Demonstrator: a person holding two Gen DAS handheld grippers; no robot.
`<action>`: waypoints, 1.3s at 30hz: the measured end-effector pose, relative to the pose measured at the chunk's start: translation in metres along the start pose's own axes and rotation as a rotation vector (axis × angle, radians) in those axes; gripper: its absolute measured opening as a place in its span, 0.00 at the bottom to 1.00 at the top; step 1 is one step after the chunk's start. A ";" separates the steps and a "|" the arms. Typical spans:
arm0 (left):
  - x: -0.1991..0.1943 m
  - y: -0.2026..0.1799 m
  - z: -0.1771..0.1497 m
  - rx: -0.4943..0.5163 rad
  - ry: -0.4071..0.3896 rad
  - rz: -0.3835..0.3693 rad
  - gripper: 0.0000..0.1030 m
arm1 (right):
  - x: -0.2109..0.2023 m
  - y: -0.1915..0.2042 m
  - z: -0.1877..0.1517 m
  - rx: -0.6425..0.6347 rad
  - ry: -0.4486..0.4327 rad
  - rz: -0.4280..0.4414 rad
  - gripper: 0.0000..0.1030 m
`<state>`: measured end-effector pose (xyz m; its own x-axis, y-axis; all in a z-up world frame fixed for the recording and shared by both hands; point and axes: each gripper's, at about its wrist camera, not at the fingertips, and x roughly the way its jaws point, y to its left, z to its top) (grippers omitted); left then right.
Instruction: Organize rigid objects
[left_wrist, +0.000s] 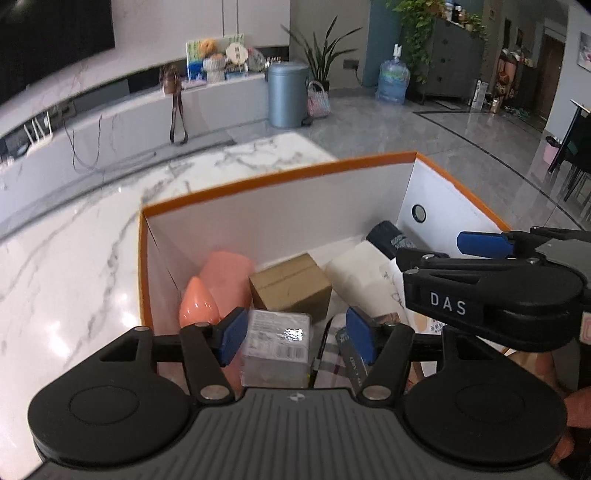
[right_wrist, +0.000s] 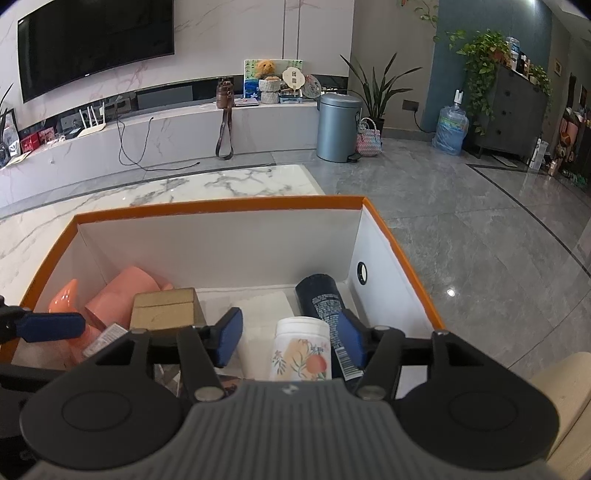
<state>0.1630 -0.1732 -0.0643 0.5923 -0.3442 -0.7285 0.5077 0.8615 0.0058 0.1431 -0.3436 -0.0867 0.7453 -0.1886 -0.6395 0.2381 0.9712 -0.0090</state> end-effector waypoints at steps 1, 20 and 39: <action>-0.002 0.000 -0.001 0.006 -0.012 0.001 0.70 | 0.000 0.000 0.000 0.004 0.000 0.002 0.58; -0.066 0.043 -0.008 -0.155 -0.236 0.147 0.70 | -0.041 -0.006 0.001 0.017 -0.094 0.081 0.73; -0.112 0.052 -0.047 -0.188 -0.328 0.283 0.72 | -0.133 -0.006 -0.042 -0.031 -0.314 0.171 0.88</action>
<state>0.0937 -0.0720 -0.0147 0.8729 -0.1594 -0.4612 0.1932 0.9808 0.0269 0.0165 -0.3181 -0.0343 0.9288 -0.0543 -0.3665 0.0786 0.9956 0.0516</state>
